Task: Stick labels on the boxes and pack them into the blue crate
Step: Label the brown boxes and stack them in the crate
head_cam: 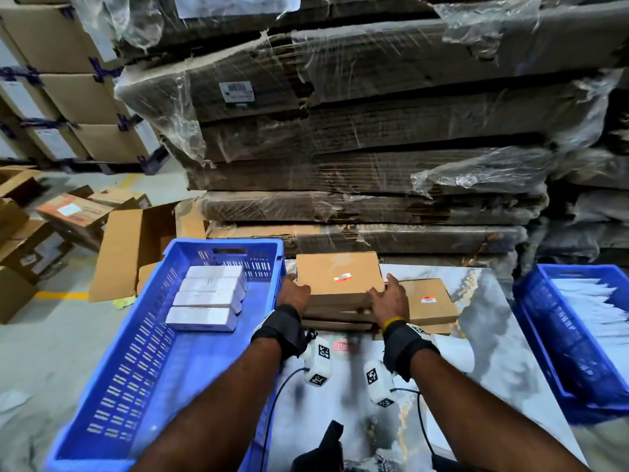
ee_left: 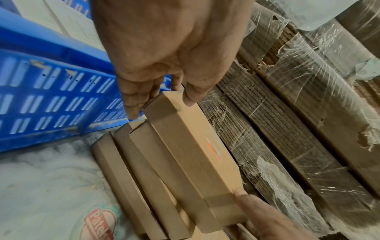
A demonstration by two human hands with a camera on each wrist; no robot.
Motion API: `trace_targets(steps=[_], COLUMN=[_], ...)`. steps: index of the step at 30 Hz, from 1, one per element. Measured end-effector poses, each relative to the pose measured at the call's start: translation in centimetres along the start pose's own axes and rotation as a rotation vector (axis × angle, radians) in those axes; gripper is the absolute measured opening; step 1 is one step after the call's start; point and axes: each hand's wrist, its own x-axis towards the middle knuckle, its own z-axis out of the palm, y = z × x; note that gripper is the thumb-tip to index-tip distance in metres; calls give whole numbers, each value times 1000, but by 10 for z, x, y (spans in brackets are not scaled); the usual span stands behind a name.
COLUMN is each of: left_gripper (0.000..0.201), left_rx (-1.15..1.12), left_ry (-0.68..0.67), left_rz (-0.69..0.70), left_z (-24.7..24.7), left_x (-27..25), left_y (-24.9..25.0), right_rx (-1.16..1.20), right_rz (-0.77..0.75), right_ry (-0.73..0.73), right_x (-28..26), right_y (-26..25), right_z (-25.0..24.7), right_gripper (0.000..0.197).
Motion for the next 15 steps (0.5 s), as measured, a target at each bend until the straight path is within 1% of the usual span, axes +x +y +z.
trace_targets(steps=[3, 6, 8, 10, 12, 15], left_gripper=[50, 52, 49, 47, 54, 69], left_rx=[-3, -95, -204, -300, -332, -350], left_ry=[36, 39, -2, -20, -69, -180], left_rz=[18, 15, -30, -36, -15, -6], left_z=[-1, 0, -1, -4, -5, -7], left_x=[0, -2, -11, -29, -43, -64], left_y=[-1, -3, -2, 5, 6, 4], right_rx=[-21, 5, 36, 68, 97, 196], right_rz=[2, 12, 17, 19, 16, 20], right_ry=[-10, 6, 23, 42, 86, 121], right_x=[3, 2, -1, -4, -6, -11], right_y=[-1, -1, 0, 2, 6, 11], right_z=[-1, -2, -4, -6, -9, -18], right_gripper=[52, 52, 52, 51, 50, 50])
